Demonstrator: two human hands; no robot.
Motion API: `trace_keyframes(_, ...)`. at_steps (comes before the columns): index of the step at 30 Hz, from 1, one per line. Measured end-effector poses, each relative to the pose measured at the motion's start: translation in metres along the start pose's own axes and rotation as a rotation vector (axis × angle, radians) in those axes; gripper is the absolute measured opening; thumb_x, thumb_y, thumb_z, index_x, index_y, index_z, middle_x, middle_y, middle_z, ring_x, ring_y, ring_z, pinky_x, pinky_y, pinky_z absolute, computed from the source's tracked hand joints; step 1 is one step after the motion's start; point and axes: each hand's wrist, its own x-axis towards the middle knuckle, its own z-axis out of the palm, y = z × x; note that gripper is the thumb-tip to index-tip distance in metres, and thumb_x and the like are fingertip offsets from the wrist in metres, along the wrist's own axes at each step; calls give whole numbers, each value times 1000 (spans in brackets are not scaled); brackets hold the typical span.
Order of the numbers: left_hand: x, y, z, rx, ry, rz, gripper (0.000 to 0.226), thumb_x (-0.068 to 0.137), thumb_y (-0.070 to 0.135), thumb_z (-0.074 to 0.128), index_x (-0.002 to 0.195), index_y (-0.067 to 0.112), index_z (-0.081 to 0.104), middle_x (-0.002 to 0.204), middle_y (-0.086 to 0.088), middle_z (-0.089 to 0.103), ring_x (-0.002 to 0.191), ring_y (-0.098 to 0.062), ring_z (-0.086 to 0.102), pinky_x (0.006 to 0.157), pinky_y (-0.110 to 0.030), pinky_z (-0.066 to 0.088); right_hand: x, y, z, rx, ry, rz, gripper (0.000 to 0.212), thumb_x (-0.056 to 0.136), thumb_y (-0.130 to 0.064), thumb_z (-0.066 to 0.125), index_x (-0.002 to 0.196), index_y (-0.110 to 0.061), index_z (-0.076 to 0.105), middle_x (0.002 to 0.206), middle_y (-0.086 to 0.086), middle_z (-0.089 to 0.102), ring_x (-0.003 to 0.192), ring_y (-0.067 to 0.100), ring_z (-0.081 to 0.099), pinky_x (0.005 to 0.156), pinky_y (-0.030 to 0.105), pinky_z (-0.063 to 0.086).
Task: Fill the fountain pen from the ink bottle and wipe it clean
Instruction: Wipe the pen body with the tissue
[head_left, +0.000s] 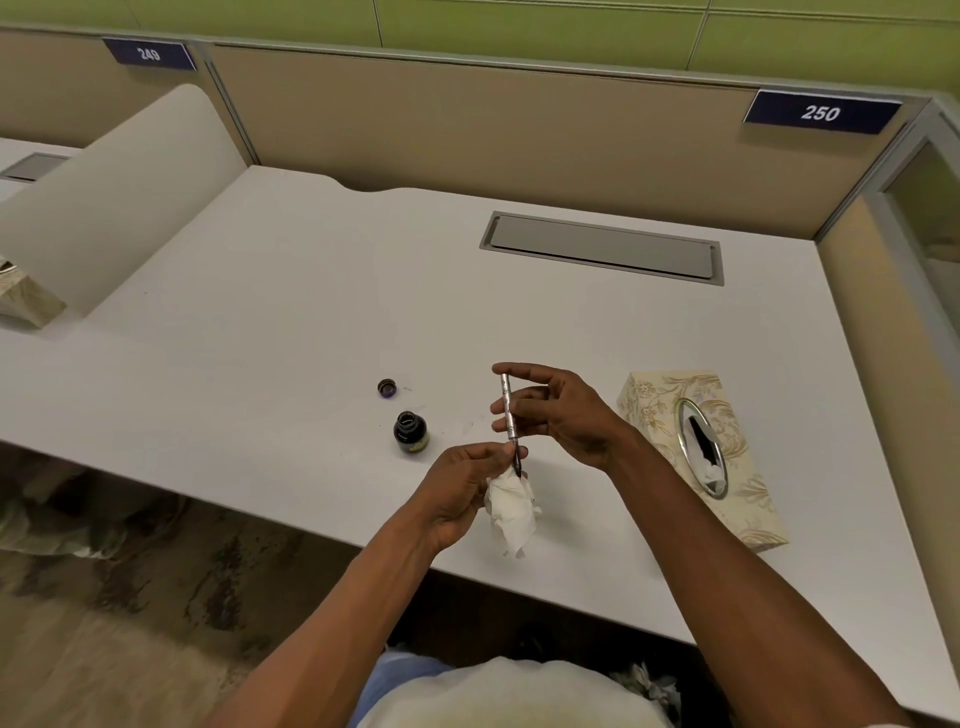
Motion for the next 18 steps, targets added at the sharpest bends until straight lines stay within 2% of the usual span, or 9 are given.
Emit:
trace_keyframes(4, 0, -2, 2, 10, -5, 1, 23, 96, 18, 61, 88, 13, 82, 91, -10, 73, 82, -22, 65, 79, -36, 48, 3, 4, 2, -88, 72, -20, 46, 82, -1, 79, 123, -16, 67, 80, 13, 67, 74, 26, 69, 76, 43, 54)
trace_keyframes(6, 0, -3, 3, 11, -2, -4, 23, 96, 18, 60, 89, 12, 81, 88, -11, 72, 81, -22, 64, 79, -36, 47, 4, 4, 4, -94, 88, -26, 42, 82, -4, 79, 121, -17, 68, 81, 14, 67, 74, 24, 68, 76, 44, 54)
trace_keyframes(11, 1, -1, 0, 4, 13, 9, 24, 96, 16, 60, 86, 14, 82, 87, -8, 74, 81, -22, 66, 82, -38, 46, 0, -1, 3, -23, 31, -8, 40, 92, 1, 65, 130, -11, 63, 104, 25, 74, 91, 39, 74, 78, 40, 60)
trace_keyframes(15, 2, -3, -1, 18, 38, 6, 20, 96, 15, 61, 93, 10, 80, 86, -12, 73, 80, -22, 66, 76, -34, 49, 0, 0, 2, -41, 42, -32, 45, 86, 4, 72, 128, -11, 63, 96, 26, 74, 86, 39, 73, 78, 43, 59)
trace_keyframes(18, 3, -6, -2, 22, 52, 1, 19, 96, 14, 61, 97, 7, 78, 87, -12, 73, 82, -23, 66, 75, -34, 50, 1, 2, 3, -93, 78, -28, 47, 80, 2, 79, 122, -14, 65, 83, 19, 73, 80, 31, 71, 71, 38, 54)
